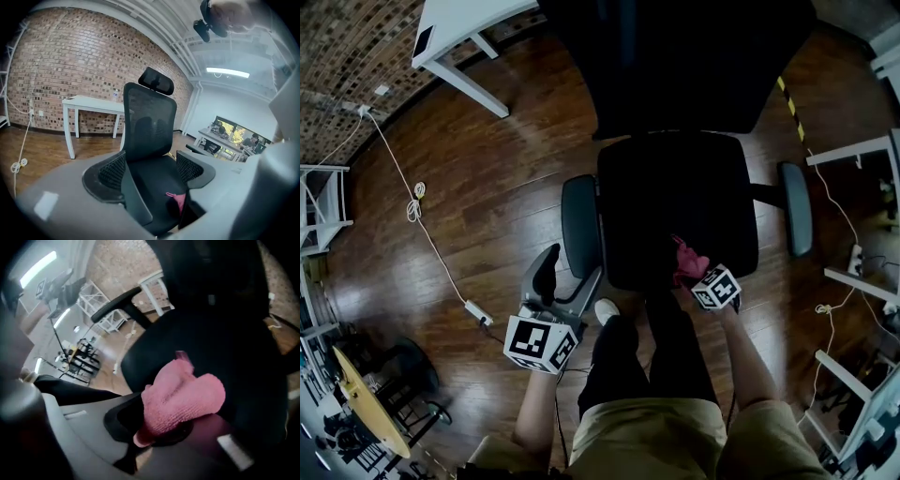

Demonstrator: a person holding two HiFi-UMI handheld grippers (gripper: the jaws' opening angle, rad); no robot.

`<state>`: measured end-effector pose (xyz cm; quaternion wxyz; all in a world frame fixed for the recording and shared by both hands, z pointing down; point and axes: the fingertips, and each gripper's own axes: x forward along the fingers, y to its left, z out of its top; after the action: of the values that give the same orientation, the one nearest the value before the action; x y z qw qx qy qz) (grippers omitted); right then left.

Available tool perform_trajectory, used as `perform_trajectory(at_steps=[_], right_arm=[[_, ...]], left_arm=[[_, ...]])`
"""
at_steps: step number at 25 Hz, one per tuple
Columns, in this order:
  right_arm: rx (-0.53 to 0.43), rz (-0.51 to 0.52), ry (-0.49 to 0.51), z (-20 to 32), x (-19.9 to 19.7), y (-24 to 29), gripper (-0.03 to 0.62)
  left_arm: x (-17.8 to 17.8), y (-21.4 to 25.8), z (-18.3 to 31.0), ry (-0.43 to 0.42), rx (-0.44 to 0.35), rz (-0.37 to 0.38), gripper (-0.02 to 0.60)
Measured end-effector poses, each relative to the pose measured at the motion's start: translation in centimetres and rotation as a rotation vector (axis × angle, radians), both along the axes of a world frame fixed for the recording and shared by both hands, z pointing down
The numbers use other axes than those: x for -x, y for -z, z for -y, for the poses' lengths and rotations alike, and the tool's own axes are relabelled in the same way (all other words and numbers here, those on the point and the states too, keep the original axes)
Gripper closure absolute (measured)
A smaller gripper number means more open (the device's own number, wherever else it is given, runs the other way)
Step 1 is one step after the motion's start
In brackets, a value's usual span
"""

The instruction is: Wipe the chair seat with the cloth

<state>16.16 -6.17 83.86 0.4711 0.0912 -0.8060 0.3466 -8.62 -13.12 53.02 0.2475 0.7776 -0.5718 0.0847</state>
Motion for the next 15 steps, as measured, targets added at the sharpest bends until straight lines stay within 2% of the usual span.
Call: perform_trajectory(at_steps=[3, 5, 6, 7, 9, 10, 13, 15], right_arm=[[0.098, 0.195, 0.159, -7.1, 12.4, 1.3, 0.574], [0.124, 0.283, 0.239, -10.1, 18.4, 1.9, 0.574], [0.118, 0.272, 0.271, -10.9, 19.8, 1.3, 0.574], [0.102, 0.217, 0.295, -11.1, 19.8, -0.1, 0.574], [0.066, 0.035, 0.301, -10.2, 15.6, -3.8, 0.574], [0.059, -0.022, 0.267, -9.1, 12.6, -5.0, 0.574], [0.052, -0.043, 0.135, -5.3, 4.3, -5.0, 0.574], [0.031, -0.119, 0.090, -3.5, -2.2, -5.6, 0.574]], left_arm=[[-0.4, 0.0, -0.1, -0.005, -0.002, -0.001, 0.259], [-0.5, 0.4, 0.0, -0.005, -0.001, 0.006, 0.259], [-0.5, 0.6, 0.0, -0.001, 0.003, 0.009, 0.259], [-0.4, 0.7, 0.0, 0.002, 0.008, 0.011, 0.259], [-0.5, 0.6, -0.2, 0.002, 0.018, 0.013, 0.259], [-0.6, 0.7, -0.4, 0.000, 0.020, 0.018, 0.259], [-0.6, 0.7, -0.5, 0.002, 0.021, 0.031, 0.259], [-0.7, -0.2, -0.4, 0.009, 0.037, 0.023, 0.259]])
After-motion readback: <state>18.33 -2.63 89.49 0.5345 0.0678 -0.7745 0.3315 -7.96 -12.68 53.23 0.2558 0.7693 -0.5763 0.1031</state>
